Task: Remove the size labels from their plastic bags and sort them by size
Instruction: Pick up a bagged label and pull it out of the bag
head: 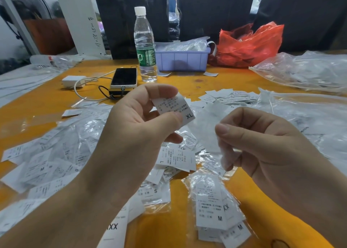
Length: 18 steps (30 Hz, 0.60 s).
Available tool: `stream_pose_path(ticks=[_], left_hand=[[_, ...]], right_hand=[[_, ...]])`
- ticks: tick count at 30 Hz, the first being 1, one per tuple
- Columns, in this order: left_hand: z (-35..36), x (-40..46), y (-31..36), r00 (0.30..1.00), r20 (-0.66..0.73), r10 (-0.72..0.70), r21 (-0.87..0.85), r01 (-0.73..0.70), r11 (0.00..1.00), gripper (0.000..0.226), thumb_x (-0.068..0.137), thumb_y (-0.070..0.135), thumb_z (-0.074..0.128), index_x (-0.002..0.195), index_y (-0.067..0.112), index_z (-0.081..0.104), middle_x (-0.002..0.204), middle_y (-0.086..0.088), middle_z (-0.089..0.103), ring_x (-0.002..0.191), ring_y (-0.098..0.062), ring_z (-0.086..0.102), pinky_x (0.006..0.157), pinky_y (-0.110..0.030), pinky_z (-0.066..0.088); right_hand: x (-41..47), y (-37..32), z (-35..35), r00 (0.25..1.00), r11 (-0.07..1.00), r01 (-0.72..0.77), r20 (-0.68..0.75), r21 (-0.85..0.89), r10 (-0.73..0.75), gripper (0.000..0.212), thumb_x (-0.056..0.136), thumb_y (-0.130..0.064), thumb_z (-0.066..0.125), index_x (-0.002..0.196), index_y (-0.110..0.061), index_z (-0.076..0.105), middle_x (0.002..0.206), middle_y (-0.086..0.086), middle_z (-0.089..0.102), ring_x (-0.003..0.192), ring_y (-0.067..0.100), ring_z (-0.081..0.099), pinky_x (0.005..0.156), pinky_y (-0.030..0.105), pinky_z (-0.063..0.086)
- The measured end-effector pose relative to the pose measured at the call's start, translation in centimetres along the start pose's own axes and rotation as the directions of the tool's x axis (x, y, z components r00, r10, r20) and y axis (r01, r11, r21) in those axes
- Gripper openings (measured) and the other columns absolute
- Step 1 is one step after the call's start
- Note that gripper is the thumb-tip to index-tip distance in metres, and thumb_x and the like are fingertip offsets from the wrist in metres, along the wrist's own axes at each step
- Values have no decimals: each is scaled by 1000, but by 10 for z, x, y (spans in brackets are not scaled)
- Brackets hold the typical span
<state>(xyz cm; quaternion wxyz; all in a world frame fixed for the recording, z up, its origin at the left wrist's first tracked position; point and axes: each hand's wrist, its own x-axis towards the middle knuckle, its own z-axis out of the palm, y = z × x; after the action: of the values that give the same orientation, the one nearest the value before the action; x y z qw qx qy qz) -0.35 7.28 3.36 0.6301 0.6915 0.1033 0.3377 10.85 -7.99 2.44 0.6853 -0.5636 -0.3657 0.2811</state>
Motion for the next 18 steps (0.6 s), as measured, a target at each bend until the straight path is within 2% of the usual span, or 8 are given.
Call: stream_pose_path(ticks=[6, 18], left_hand=[[1, 0, -1, 999, 37, -20, 23, 19, 1000, 30, 65, 12, 69, 87, 31, 74, 77, 7, 69, 69, -16, 67, 59, -24, 54], [5, -3, 2, 995, 103, 5, -2, -5, 1000, 28, 65, 14, 69, 83, 35, 73, 79, 3, 70, 75, -17, 67, 60, -25, 53]], right_hand=[[0, 1, 1, 1000, 999, 18, 20, -29, -18, 4, 67, -19, 71, 65, -18, 69, 55, 4, 57, 48, 15, 52, 49, 25, 48], [1, 3, 2, 999, 998, 4, 44, -60, -1, 3, 68, -17, 69, 66, -18, 70, 57, 2, 58, 48, 14, 53, 50, 25, 48]])
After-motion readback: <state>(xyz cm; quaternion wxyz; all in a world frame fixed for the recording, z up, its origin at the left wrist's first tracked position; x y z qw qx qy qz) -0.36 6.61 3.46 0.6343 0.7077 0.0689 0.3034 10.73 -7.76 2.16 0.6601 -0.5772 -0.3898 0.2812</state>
